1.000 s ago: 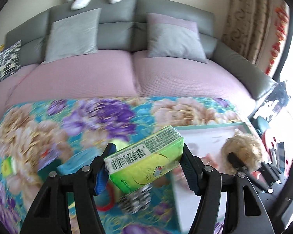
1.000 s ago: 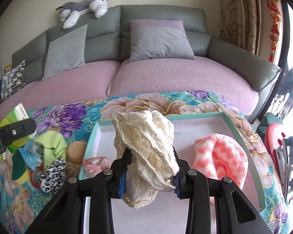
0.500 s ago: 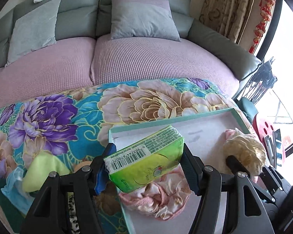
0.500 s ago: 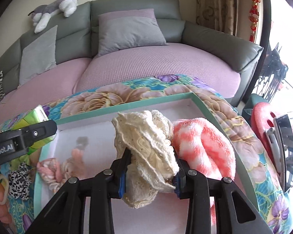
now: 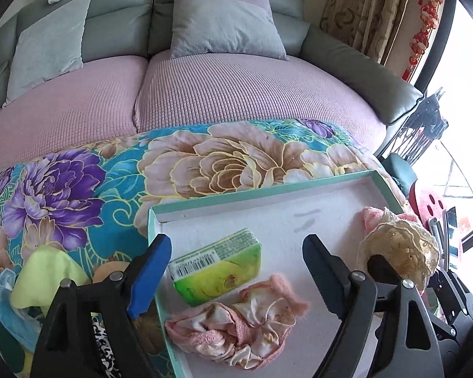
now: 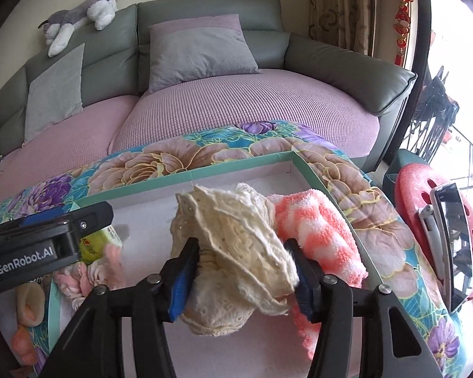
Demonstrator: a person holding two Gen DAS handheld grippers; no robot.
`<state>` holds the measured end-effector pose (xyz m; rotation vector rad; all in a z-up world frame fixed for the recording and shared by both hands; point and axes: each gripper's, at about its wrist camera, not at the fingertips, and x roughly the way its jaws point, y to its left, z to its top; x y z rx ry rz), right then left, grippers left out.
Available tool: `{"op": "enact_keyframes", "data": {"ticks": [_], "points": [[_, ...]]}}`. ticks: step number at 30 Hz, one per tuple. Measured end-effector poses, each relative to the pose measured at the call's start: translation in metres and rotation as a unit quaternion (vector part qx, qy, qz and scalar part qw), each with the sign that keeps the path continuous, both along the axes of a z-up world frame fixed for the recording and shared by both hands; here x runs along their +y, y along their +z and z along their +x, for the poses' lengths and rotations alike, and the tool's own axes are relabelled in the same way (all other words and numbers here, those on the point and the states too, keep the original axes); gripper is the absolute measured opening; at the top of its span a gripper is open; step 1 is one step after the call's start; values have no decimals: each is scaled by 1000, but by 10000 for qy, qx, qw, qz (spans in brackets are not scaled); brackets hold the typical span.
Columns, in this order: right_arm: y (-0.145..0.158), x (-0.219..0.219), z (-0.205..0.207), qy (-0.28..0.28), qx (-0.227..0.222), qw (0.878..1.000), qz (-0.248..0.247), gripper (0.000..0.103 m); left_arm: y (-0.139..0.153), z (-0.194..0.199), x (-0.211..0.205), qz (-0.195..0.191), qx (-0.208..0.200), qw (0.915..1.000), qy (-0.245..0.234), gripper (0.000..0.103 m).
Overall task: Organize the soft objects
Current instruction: 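Open both grippers to drop the tissue pack and lace cap into the tray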
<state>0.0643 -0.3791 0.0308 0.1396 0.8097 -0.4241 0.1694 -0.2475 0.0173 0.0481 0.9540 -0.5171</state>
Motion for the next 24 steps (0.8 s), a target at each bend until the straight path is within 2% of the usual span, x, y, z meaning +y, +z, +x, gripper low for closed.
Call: {"op": "enact_keyframes", "data": {"ticks": [5,7,9,10,18,20,21,22,24], "points": [[0,1,1,53,20,10000,37,60,8,-3,11,82,-95,9997,208,86],[0,3,2,85,41,10000,5,70,12,-4,18,93,-155,9993,334,86],[1,5,2,110,31,9999,-17,73,16,-5,27,112,-222,9985,479,89],[2,5,2,133,18,9999,-8,73,17,-6,30,117,-243,9982,529,94],[5,12,3,245,37,9997,-72,79,21,-7,52,216,-341,9950,914,94],[7,13,3,272,5,9996,-51,86,21,-8,56,267,-403,9936,1024,94],[9,14,2,273,-21,9996,-36,94,20,-9,58,293,-431,9928,1080,95],[11,14,2,250,-54,9997,-13,102,20,-9,60,321,-441,9921,1126,100],[14,14,0,234,-130,9996,47,103,20,-10,65,377,-472,9908,1214,103]]}}
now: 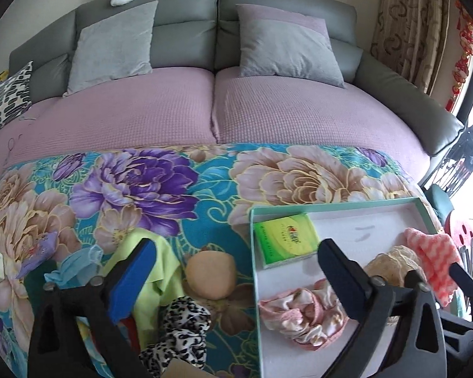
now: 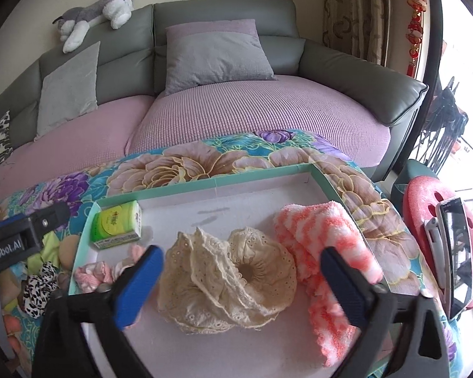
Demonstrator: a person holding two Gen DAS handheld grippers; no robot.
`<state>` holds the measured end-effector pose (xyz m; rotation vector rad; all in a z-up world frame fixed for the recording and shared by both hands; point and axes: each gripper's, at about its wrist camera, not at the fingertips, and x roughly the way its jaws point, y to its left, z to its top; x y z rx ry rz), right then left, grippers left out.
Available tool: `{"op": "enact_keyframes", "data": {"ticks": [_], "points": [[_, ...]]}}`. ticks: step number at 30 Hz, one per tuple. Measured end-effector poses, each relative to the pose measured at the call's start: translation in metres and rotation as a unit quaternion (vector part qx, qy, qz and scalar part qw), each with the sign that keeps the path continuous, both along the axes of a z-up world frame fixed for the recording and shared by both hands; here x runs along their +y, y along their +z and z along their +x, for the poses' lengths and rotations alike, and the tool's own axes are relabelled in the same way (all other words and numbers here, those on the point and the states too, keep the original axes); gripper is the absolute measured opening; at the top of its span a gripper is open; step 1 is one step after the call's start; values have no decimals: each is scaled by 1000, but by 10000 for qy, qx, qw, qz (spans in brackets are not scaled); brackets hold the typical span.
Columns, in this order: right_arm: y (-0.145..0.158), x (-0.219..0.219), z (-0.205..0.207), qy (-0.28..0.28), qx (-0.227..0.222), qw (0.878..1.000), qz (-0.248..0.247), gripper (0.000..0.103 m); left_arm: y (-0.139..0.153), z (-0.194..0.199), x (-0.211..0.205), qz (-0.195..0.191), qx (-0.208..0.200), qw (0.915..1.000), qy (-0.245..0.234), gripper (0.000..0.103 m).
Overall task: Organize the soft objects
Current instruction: 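Open both grippers to drop the tissue pack and lace cap into the tray, then move both grippers back toward the remaining pile on the bed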
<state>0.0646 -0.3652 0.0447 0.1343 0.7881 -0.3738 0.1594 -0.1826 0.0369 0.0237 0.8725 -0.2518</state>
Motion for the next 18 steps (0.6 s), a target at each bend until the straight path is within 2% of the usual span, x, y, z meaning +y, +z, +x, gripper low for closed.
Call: {"op": "enact_keyframes", "data": {"ticks": [8,12,18], "points": [[5,7,-1,26,110,9999,-44,103,-1,-11,24,-29,-36,9998,177,103],[7,17,-3,102,173,9997,-123,103,-4,-20,39,96,-46,9997,233,103],[0,35,-7,271,394,9987,-158,103,2,-30,69,-143,-64,9988,457,103]]}}
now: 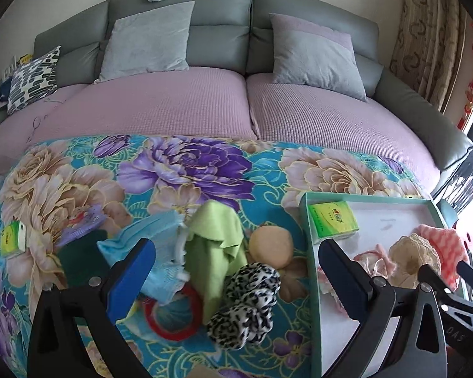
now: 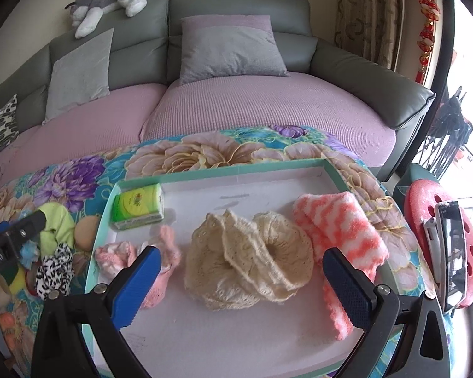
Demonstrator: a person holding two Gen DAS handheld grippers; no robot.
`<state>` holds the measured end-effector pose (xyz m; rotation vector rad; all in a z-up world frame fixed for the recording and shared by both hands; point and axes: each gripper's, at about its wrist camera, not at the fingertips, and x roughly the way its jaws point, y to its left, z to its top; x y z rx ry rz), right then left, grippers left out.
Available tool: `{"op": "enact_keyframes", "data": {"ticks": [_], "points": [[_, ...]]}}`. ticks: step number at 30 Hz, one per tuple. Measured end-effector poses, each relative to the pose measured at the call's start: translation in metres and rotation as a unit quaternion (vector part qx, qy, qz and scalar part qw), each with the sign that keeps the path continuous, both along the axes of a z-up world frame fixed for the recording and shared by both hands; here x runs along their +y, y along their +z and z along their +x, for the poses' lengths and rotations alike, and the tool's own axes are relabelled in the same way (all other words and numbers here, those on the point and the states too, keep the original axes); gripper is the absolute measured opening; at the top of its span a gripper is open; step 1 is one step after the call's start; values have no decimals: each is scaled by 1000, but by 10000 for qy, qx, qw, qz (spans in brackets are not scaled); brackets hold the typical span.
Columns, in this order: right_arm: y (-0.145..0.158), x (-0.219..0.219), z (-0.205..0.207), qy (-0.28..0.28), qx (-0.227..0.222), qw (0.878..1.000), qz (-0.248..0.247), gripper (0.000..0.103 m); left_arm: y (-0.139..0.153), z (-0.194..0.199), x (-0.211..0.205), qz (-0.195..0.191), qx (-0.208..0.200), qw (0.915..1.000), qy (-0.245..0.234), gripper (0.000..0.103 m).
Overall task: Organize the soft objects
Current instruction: 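Move both grippers back toward the remaining pile on the bed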
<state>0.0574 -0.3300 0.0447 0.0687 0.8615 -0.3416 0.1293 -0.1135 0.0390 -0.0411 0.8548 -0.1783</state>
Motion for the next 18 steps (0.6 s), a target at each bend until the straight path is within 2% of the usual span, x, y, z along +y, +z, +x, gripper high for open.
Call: {"op": "enact_keyframes", "data": {"ticks": [4,7,12,18], "points": [[0,14,-1,121,56,9998,175,103,6,-11,23,111,-74,9997,180,103],[2,28,-2,235,79,9991,350,103,13,-16,51,106,-239,9981,552,103],[-1,55,1,336,251,9988,260,103,17,-26,95,12,-362,9935,1075,103],[-8,85,8,578,326,9969,419,103,12,-32,133,28,-295,9890,1449,103]]}}
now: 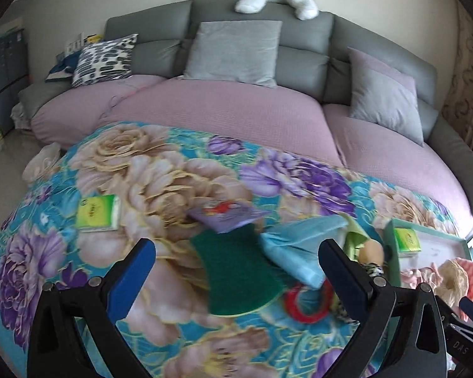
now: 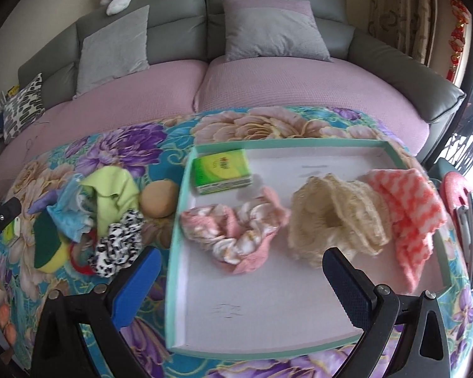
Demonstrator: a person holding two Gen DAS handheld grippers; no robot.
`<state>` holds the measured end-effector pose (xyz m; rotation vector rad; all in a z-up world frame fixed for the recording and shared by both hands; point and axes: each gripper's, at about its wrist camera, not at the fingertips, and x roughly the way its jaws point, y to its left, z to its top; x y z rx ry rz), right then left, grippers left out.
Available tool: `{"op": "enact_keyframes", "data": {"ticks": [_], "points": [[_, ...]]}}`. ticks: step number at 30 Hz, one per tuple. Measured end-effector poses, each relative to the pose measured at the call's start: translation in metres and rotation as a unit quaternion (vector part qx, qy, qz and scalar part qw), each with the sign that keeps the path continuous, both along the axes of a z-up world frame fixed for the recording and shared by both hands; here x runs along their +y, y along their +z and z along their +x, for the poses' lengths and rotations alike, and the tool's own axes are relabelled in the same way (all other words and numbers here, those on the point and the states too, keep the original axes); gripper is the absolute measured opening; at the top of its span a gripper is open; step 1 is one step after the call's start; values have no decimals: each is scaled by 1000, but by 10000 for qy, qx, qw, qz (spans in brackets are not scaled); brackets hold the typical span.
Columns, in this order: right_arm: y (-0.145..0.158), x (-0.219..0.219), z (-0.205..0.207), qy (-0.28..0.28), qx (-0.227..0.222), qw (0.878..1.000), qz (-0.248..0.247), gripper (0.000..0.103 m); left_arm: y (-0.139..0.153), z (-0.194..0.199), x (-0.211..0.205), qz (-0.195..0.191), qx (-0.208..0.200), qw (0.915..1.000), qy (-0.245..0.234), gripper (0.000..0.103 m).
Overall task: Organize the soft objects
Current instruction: 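Move both grippers back toward the remaining pile on the bed, then grasp the green tissue pack lying on the bed with the left gripper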
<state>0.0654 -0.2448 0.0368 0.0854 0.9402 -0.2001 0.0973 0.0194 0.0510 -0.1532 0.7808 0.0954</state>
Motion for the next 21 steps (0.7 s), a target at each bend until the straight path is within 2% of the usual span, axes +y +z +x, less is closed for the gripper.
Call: {"op": "enact_keyframes", "data": {"ticks": [12,21], "points": [[-13,79,17,806,78,9967,-51,103,-3,-18,77,-36,47,9968,803,103],[-28,105,26,1001,251,9944,-225,103,-26,-11,114,-101,439,9928,1112,103]]}}
